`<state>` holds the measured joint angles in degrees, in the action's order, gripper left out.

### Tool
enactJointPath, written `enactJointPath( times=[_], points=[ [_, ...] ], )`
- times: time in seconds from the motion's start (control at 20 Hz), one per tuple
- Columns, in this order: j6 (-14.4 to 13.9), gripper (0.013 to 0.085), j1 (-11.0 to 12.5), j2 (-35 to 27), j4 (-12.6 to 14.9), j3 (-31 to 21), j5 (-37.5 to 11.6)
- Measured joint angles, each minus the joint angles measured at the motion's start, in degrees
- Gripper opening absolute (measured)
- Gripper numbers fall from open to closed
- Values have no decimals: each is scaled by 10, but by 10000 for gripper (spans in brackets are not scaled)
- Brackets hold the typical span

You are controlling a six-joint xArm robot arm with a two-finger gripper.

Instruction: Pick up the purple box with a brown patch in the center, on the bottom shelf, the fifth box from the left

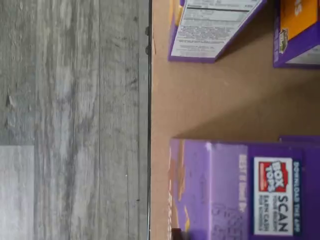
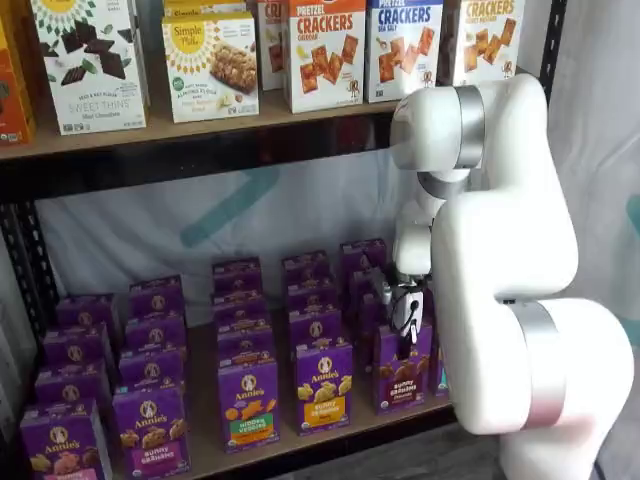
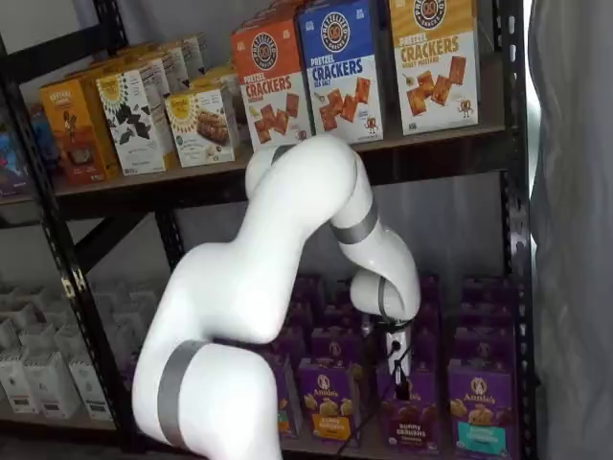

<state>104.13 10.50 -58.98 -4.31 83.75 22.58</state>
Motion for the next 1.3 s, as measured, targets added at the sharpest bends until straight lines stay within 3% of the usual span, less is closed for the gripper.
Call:
enactJointPath(
  times=[0.3,0.5,0.75,0.9,1.3],
  points=[
    [-7,290,-1,1,7,-1,4],
    [-14,290,-1,3,14,-5,4],
    [-1,290,-5,20,-3,-28,4],
    [7,290,-7,48,-14,-68,-2],
    [-1,290,-14,156,-11,-209,-27]
  ],
)
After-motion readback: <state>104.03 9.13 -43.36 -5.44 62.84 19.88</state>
